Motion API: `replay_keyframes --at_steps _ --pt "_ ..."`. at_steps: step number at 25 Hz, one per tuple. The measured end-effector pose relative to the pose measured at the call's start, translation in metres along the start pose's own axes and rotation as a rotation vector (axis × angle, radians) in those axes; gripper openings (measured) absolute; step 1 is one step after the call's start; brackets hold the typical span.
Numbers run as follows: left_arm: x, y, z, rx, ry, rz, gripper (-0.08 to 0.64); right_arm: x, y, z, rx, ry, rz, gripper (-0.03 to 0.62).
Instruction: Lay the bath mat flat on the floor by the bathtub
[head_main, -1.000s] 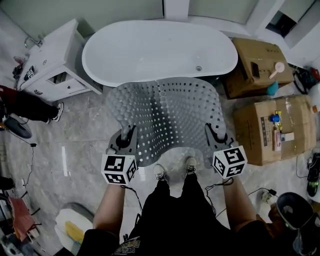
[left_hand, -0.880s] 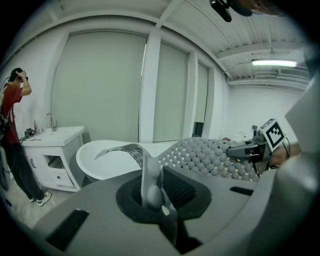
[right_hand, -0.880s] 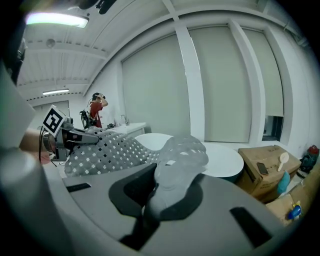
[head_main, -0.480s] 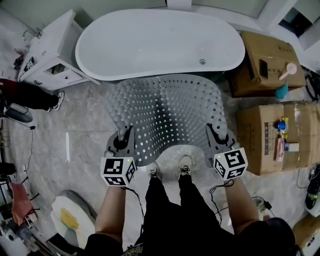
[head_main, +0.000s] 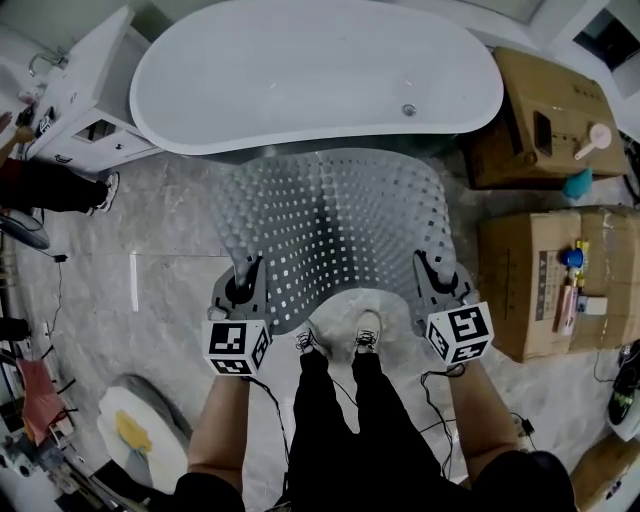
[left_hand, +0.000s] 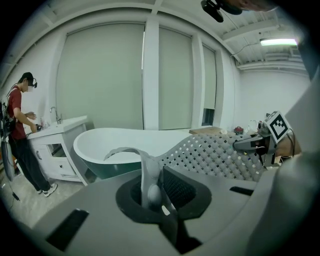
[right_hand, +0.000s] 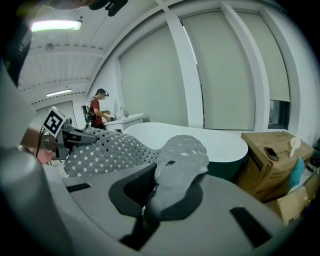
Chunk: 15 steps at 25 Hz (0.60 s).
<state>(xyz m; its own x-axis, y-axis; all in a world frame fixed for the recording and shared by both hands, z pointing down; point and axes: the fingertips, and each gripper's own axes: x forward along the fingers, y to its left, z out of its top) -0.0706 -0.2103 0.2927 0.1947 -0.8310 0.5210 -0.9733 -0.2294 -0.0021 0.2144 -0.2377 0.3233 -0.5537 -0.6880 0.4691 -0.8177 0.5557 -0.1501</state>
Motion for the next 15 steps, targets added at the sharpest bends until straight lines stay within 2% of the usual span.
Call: replay_keyframes --at_steps 15 --pt "0.077 0.031 -0.091 0.061 -0.034 -0.041 0.037 0.078 -0.007 -0.075 0.013 0.014 -0.066 0.031"
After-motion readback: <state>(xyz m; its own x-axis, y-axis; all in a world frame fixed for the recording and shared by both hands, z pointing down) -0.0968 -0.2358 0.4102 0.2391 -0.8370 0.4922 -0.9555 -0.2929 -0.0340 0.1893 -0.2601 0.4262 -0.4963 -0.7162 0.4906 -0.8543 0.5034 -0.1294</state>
